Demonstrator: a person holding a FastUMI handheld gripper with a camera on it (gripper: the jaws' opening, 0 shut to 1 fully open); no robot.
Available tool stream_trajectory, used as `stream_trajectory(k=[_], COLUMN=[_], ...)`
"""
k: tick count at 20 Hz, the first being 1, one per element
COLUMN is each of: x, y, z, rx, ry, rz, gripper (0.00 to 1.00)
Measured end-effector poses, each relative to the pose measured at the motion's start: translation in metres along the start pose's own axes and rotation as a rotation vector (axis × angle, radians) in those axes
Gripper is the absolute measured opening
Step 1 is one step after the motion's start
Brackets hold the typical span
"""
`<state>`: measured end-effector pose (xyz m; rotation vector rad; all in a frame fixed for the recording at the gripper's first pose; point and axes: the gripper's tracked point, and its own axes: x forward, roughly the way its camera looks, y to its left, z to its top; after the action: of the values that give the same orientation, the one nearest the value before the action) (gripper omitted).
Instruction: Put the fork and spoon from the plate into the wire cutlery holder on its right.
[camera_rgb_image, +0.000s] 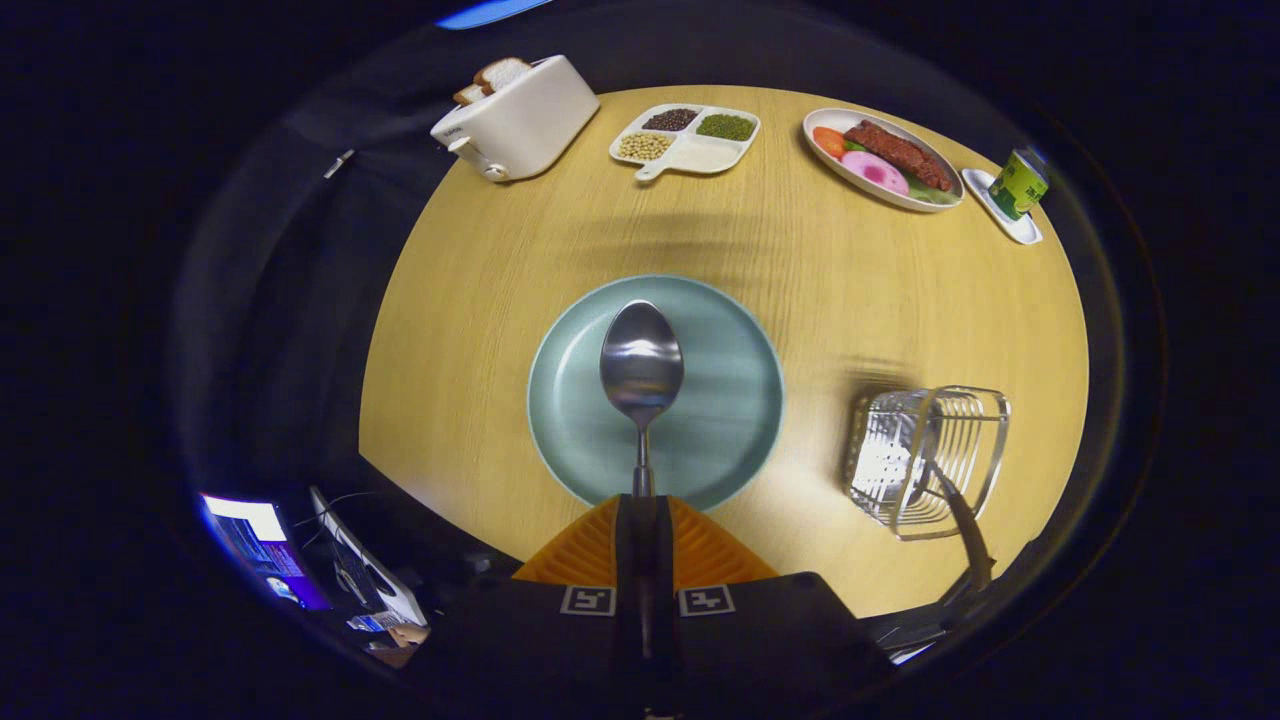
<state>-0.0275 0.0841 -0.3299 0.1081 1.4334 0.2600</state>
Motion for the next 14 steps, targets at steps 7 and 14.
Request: stream_trajectory(k=[7, 14], x=[-0.065, -0.071], y=[-0.082, -0.145], z=[-0.019, -0.04], rx=[-0.005, -0.018], ry=[0.022, 0.191], rz=[-0.068, -0.113], gripper=[0.08, 0.08])
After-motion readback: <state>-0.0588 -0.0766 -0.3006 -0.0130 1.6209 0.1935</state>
